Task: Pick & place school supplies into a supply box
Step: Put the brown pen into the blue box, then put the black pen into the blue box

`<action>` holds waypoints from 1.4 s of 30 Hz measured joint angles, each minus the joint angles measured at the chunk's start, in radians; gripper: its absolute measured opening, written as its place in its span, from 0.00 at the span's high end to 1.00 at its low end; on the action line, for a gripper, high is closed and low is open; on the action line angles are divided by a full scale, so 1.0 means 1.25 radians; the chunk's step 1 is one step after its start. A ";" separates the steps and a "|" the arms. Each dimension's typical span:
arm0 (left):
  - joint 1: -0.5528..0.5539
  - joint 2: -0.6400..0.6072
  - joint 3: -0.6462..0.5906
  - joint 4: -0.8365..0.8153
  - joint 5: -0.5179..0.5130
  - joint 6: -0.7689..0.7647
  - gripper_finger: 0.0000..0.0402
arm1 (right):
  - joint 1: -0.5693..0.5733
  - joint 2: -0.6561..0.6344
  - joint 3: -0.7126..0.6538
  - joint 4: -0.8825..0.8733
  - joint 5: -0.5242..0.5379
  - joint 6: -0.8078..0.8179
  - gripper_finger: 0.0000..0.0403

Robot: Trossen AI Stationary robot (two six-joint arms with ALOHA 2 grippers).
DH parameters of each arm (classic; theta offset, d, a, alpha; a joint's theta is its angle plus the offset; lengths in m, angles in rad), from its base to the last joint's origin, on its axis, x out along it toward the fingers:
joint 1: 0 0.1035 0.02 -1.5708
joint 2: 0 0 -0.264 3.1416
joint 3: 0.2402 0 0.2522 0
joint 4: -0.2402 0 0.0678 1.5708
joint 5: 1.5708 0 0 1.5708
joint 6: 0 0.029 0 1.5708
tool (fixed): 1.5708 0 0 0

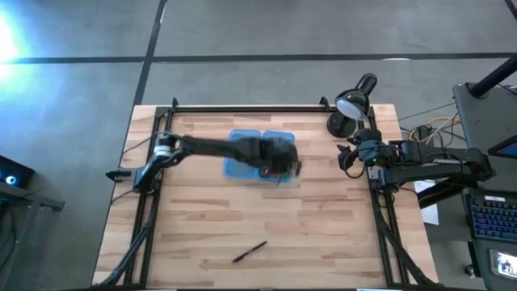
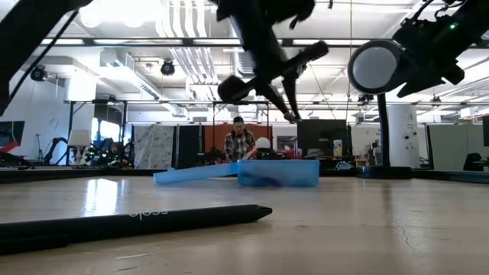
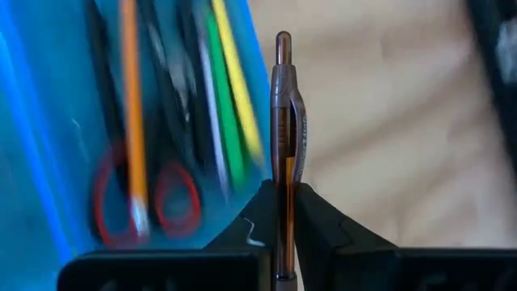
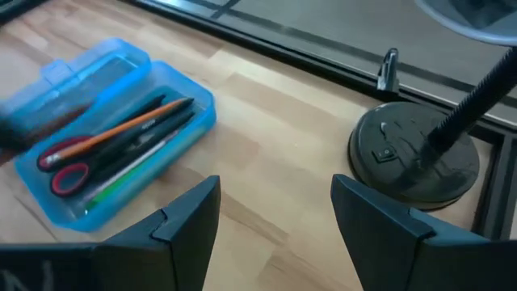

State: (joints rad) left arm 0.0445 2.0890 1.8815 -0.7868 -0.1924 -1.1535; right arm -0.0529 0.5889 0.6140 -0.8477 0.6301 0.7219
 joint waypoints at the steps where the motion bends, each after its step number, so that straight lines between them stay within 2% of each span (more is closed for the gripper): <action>1: 0.021 -0.005 -0.002 0.013 0.000 0.006 0.99 | 0.000 0.000 0.000 0.001 0.002 0.006 0.44; 4: 0.074 -0.006 -0.004 0.028 0.020 0.041 0.99 | 0.000 0.000 0.000 0.004 0.002 0.007 0.44; 9: 0.150 0.047 -0.013 0.075 0.083 0.108 0.99 | 0.000 0.003 0.000 0.009 0.002 0.010 0.44; 15: 0.195 0.091 -0.049 0.072 0.148 0.116 0.98 | 0.000 0.003 0.000 0.008 0.002 0.026 0.44; 22: 0.188 0.073 -0.050 0.052 0.168 0.183 0.78 | 0.000 0.003 0.000 0.005 0.016 0.028 0.44; 26: 0.165 0.030 -0.041 0.042 0.175 0.276 0.69 | 0.000 0.003 -0.001 0.005 0.022 0.017 0.44; 28: 0.150 -0.003 -0.040 0.038 0.215 0.366 0.67 | 0.000 0.004 -0.001 0.006 0.018 0.003 0.44; 30: 0.121 -0.039 -0.040 0.004 0.249 0.470 0.66 | 0.000 0.007 -0.002 0.008 0.015 -0.024 0.44; 33: 0.054 -0.080 -0.042 -0.091 0.240 0.577 0.66 | 0.000 0.008 -0.002 0.012 0.013 -0.039 0.44; 38: -0.055 -0.092 -0.044 -0.216 0.206 0.570 0.66 | 0.000 0.007 -0.002 0.015 0.013 -0.042 0.44; 42: -0.143 -0.087 -0.049 -0.220 0.198 0.525 0.66 | 0.000 0.008 -0.006 0.016 0.013 -0.048 0.44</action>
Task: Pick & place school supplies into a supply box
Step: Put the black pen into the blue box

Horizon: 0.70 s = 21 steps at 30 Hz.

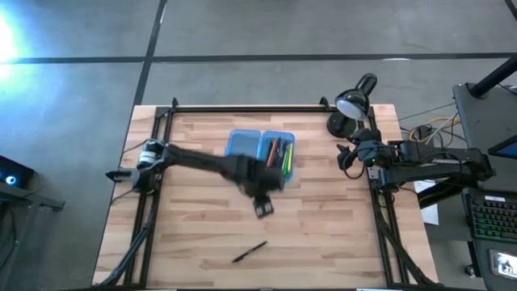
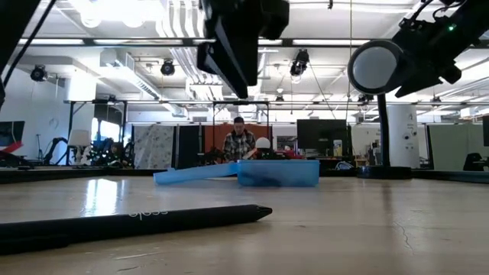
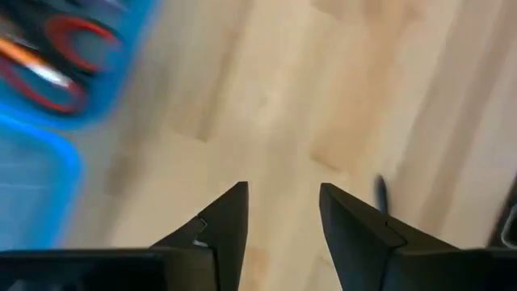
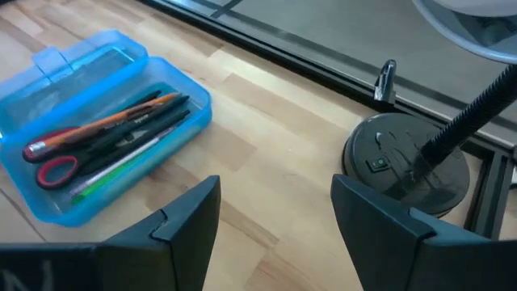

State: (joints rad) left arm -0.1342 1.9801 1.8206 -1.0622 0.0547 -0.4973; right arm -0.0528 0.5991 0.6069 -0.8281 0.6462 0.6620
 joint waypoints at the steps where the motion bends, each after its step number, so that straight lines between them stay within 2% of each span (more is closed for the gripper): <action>1: -0.019 0.002 -0.008 0.006 -0.006 -0.022 0.66 | 0.000 0.000 -0.002 0.000 0.000 -0.009 0.44; 8: -0.114 0.000 -0.092 0.066 -0.023 -0.251 0.66 | 0.000 0.000 -0.008 0.001 -0.018 -0.028 0.44; 18: -0.242 0.003 -0.097 0.099 -0.046 -0.392 0.66 | 0.000 0.000 -0.018 0.004 -0.045 -0.029 0.44; 21: -0.270 0.003 -0.096 0.138 -0.046 -0.400 0.66 | 0.000 -0.001 -0.022 0.004 -0.045 -0.029 0.44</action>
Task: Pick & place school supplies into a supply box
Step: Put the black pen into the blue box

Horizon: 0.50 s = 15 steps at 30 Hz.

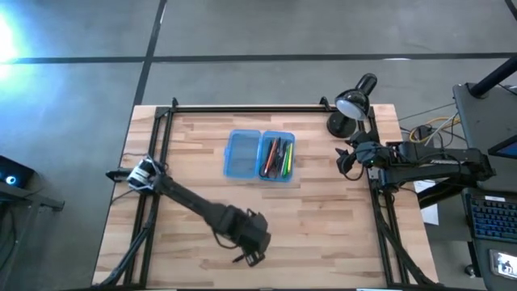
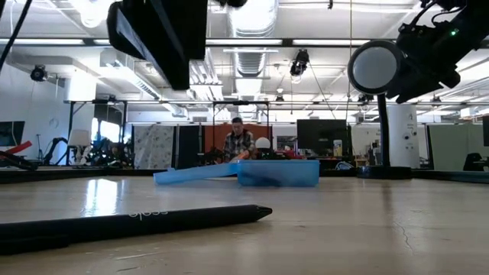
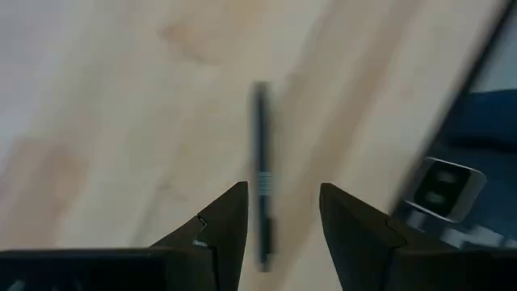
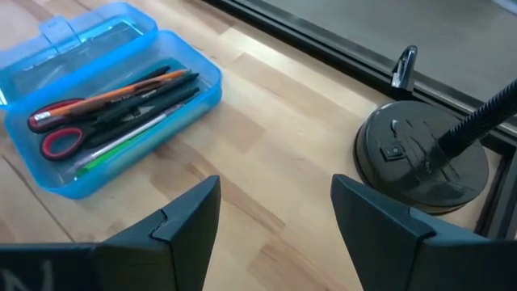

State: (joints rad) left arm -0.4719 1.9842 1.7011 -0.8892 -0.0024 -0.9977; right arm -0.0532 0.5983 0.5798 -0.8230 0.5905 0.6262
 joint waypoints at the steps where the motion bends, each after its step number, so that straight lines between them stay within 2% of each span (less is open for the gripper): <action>1: -0.009 0.000 -0.001 0.018 0.000 0.000 0.66 | 0.000 0.000 -0.001 0.000 0.000 0.000 0.44; 8: -0.056 0.047 0.024 0.047 -0.008 -0.034 0.66 | 0.000 0.001 -0.006 0.000 0.000 -0.001 0.44; 15: -0.071 0.124 0.113 0.005 -0.051 -0.070 0.66 | 0.000 0.001 -0.006 0.000 0.000 -0.001 0.44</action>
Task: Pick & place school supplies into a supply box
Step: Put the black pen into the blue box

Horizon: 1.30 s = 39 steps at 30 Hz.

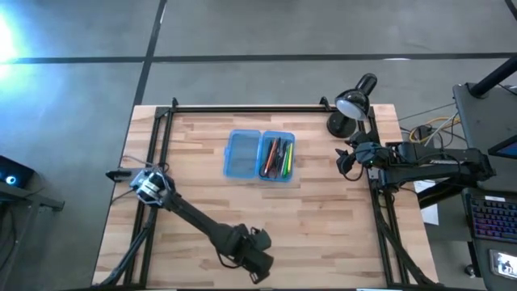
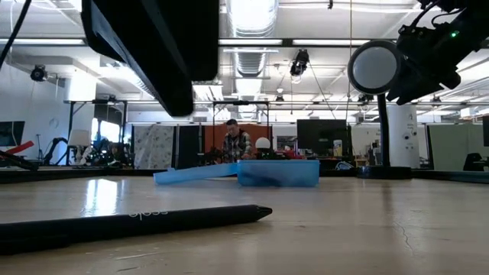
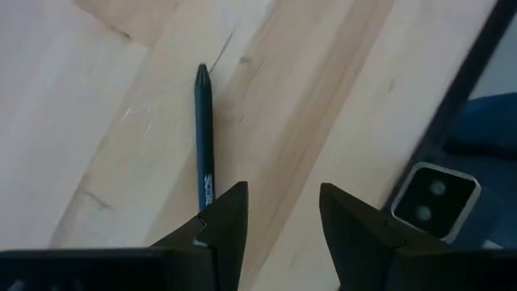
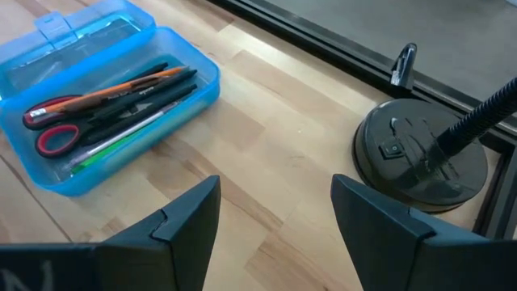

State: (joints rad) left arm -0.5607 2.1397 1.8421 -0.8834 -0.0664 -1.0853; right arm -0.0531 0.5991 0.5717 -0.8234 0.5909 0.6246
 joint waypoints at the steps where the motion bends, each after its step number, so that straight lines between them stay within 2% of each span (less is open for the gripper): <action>1: -0.002 0.009 0.008 -0.001 -0.005 -0.004 0.66 | 0.000 0.000 0.000 0.000 0.000 0.000 0.44; 6: -0.013 0.033 0.030 -0.037 -0.029 -0.047 0.66 | 0.000 0.000 0.000 0.000 0.000 0.000 0.44; 16: -0.017 0.101 0.030 -0.071 -0.048 -0.028 0.66 | 0.000 0.000 0.000 0.000 0.000 0.000 0.44; 28: -0.013 0.109 0.055 -0.098 -0.044 -0.045 0.66 | 0.000 0.000 -0.002 0.000 0.000 0.000 0.44; 39: 0.010 0.127 0.033 -0.088 -0.037 -0.035 0.66 | 0.000 0.000 -0.003 0.002 0.001 0.000 0.44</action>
State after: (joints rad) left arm -0.5479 2.2982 1.8835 -0.9937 -0.1132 -1.1288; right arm -0.0528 0.5987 0.5682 -0.8206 0.5917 0.6243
